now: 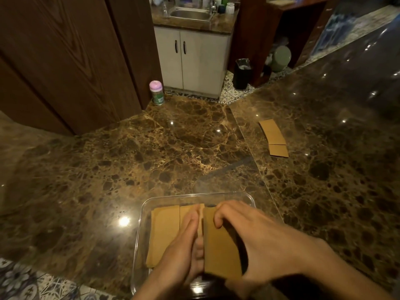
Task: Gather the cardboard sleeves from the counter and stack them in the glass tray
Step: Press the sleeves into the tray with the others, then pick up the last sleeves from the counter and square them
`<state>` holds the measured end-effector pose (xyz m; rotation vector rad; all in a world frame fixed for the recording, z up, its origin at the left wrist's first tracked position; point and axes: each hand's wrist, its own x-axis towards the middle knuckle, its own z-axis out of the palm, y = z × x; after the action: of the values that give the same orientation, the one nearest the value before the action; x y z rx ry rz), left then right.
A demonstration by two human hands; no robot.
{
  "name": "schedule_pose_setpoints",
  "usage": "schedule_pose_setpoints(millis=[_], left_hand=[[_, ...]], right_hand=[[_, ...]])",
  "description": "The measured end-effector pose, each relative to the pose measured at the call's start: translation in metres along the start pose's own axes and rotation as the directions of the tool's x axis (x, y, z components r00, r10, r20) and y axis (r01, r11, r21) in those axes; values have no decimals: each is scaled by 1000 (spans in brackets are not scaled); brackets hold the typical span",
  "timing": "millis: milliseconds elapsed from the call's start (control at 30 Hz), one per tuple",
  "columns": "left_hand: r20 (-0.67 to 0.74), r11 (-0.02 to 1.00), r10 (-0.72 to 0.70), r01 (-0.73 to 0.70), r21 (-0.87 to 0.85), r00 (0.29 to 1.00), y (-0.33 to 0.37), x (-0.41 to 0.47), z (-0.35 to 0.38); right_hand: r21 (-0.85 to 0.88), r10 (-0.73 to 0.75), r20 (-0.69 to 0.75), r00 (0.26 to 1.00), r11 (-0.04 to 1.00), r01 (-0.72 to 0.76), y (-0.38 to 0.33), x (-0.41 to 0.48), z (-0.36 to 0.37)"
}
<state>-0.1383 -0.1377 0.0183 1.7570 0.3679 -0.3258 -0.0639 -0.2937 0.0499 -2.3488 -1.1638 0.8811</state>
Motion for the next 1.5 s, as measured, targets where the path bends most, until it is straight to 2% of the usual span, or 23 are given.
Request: schedule_pose_setpoints(millis=[33, 67, 100, 133, 167, 233, 267, 333, 400, 467, 533, 667, 800, 967, 1033, 1100, 1167, 1233, 1333, 1400, 1500], left_hand=[[-74, 988, 108, -99, 122, 991, -13, -16, -21], [-111, 927, 283, -243, 285, 953, -21, -11, -27], [-139, 838, 420, -325, 439, 897, -32, -10, -39], [-64, 714, 492, -360, 600, 868, -45, -5, -50], [28, 590, 494, -359, 723, 869, -54, 2, -55], [203, 402, 427, -386, 830, 881, -63, 11, -55], [248, 348, 354, -373, 860, 902, -65, 13, -59], [262, 345, 308, -364, 865, 914, -61, 13, -62], [288, 297, 287, -371, 880, 914, -64, 11, -62], [302, 305, 256, -373, 876, 918, -64, 12, -62], [304, 270, 294, -384, 883, 906, -69, 12, -61], [324, 297, 263, -396, 869, 909, -68, 11, -61], [323, 271, 276, -396, 878, 905, -71, 13, -62], [339, 273, 218, -390, 879, 915, -67, 13, -62], [338, 252, 247, -397, 883, 908, -67, 15, -63], [318, 270, 272, -389, 880, 908, -58, 18, -64], [285, 336, 305, -382, 861, 909, -35, 25, -62], [248, 385, 348, -379, 842, 904, -13, 38, -60], [171, 449, 513, -433, 782, 841, 16, 70, -57], [121, 471, 530, -410, 781, 839, 28, 106, -56], [98, 501, 450, -341, 795, 888, 37, 169, -50]], right_hand=[[-53, 25, 23, 999, 998, -23, 5, 0, -5], [-114, 44, 44, 998, 993, -39, 8, 2, -10], [-189, 62, 67, 996, 981, -49, 11, 6, -10], [-269, 80, 90, 993, 962, -53, 12, 11, -8], [-346, 105, 116, 988, 936, -59, 13, 16, -3], [-464, 166, 161, 973, 883, -74, 12, 29, 13], [-505, 184, 167, 969, 860, -76, 12, 34, 21], [-544, 190, 131, 973, 834, -90, 14, 40, 32], [-536, 180, 81, 980, 837, -110, 16, 40, 38], [-524, 160, 62, 985, 845, -104, 16, 37, 41], [-495, 148, 60, 987, 863, -99, 15, 35, 41], [-410, 156, 34, 987, 903, -129, 15, 36, 39], [-396, 172, 49, 984, 908, -139, 14, 35, 35], [-401, 224, 77, 972, 899, -175, 4, 35, 28], [-381, 237, 116, 965, 908, -177, 1, 34, 16], [-249, 239, 103, 966, 946, -207, -1, 32, 0], [-32, 263, -51, 963, 964, -265, 1, 30, -22], [145, 333, -243, 911, 941, -305, 18, 34, -45], [346, 465, -454, 760, 878, -331, 69, 53, -79], [390, 582, -524, 622, 813, -432, 112, 70, -96], [377, 721, -542, 431, 668, -642, 164, 92, -115]])
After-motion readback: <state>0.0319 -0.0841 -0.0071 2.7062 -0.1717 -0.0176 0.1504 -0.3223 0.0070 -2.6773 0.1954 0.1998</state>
